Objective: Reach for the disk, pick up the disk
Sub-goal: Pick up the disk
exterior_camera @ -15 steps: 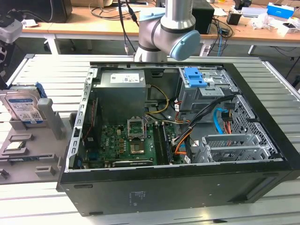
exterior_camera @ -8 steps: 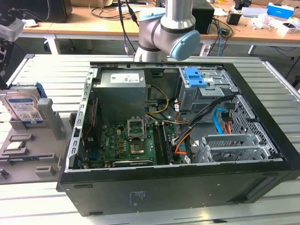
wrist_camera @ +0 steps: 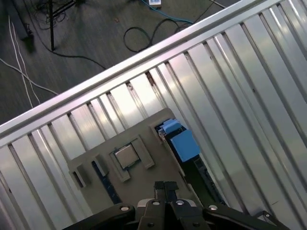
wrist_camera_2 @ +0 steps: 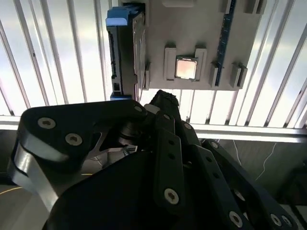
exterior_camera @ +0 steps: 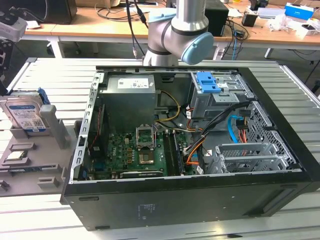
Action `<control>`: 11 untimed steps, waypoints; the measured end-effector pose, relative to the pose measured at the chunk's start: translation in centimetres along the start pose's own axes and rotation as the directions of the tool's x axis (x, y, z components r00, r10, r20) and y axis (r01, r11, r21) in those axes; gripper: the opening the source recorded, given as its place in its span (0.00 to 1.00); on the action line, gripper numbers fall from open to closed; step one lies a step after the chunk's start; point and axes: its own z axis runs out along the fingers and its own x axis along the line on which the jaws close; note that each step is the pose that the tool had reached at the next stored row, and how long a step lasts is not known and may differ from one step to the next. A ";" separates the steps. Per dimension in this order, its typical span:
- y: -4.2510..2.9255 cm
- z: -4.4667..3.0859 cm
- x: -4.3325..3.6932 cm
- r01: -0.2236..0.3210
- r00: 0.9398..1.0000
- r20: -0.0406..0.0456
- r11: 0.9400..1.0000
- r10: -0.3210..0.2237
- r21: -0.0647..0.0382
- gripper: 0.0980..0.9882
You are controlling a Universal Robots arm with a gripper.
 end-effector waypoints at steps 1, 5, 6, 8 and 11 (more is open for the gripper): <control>0.00 0.00 0.00 0.012 1.000 0.000 1.000 -0.012 0.000 0.01; 0.00 0.00 0.00 0.111 0.994 -0.004 0.994 -0.111 0.000 0.01; 0.00 0.00 0.00 0.137 0.991 -0.005 0.991 -0.137 0.000 0.01; 0.00 0.00 0.00 0.191 0.982 -0.007 0.982 -0.191 -0.001 0.01; 0.00 0.00 0.00 0.247 0.969 -0.009 0.969 -0.247 -0.001 0.01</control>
